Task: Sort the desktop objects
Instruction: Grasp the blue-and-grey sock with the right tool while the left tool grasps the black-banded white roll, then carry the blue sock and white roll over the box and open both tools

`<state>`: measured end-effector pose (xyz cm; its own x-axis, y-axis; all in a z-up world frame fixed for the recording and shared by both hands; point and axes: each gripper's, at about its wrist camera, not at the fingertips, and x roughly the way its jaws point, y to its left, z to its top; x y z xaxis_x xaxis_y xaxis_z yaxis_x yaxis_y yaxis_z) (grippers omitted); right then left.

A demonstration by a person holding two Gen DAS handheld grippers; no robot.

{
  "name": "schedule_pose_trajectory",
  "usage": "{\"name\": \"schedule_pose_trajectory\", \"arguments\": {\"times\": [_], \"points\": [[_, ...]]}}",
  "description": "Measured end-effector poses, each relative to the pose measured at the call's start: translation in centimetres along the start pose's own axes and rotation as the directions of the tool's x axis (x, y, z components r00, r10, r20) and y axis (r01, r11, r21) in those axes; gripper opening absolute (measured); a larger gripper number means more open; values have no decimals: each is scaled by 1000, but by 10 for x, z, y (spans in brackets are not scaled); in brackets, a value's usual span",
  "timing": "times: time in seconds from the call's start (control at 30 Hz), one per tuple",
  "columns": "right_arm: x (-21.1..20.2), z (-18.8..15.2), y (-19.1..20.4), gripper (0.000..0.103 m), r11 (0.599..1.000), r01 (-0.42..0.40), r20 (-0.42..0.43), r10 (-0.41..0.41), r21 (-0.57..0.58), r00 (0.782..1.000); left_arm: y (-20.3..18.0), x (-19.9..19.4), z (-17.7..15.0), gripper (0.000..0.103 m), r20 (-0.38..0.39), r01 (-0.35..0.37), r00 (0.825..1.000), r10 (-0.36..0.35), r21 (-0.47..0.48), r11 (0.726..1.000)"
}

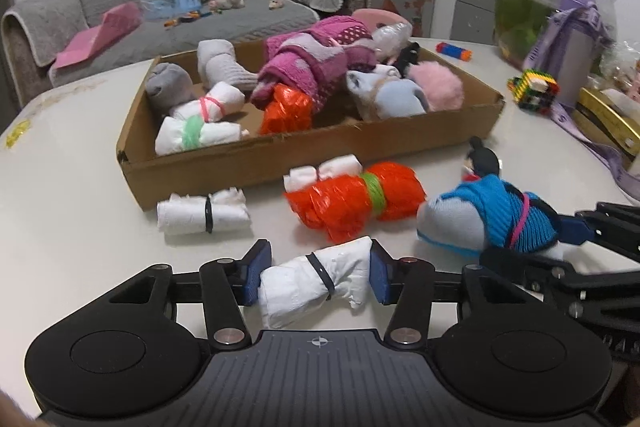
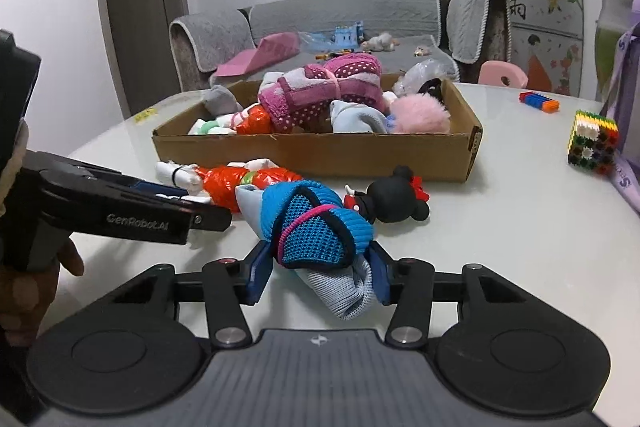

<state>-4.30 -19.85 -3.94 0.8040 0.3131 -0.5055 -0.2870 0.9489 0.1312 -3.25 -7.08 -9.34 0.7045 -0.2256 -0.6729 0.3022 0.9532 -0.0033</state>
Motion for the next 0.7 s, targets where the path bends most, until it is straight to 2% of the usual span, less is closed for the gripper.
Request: {"name": "schedule_pose_trajectory", "arguments": {"times": [0.23,0.7], "points": [[-7,0,-10,46,999,-23,20,22,37,1000,2,-14,-6,57,14,-13,1000,13,-19,1000],[-45,29,-54,46,994,-48,127,35,101,991,18,-83,16,57,149,-52,987,55,-23,998]]}}
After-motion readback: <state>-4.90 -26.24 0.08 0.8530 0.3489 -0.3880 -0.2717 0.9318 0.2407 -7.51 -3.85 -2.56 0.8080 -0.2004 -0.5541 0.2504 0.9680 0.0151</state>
